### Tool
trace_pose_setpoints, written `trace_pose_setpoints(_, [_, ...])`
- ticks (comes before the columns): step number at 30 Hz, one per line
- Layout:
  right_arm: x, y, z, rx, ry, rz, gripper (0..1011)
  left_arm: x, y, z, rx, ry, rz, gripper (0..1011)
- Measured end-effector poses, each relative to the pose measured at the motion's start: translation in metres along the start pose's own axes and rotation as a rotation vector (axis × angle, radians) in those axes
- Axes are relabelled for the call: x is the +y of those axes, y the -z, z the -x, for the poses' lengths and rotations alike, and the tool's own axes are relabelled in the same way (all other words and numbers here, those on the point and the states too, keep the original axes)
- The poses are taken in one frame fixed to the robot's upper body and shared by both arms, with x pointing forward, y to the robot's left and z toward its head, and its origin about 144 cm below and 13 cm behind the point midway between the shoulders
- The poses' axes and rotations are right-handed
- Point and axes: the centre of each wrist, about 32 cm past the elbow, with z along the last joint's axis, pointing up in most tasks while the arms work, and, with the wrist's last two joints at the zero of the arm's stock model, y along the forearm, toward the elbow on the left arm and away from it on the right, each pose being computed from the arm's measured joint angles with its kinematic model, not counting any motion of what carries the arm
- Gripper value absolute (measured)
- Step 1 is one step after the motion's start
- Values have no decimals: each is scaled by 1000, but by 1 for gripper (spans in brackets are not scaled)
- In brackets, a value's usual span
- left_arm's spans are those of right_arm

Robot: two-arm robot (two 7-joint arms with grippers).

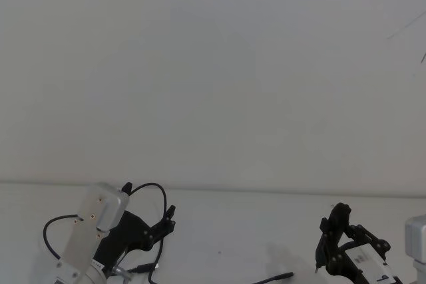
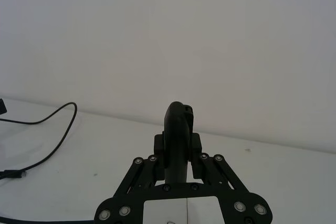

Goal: Pick up the data cable with the one hand.

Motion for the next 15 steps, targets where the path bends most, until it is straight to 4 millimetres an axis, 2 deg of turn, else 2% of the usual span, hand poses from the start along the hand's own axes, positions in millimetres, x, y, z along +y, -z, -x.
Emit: trace_pose_setpoints(15, [0, 0, 0, 0, 0, 0, 268, 0, 0, 0, -1, 0, -1, 1000])
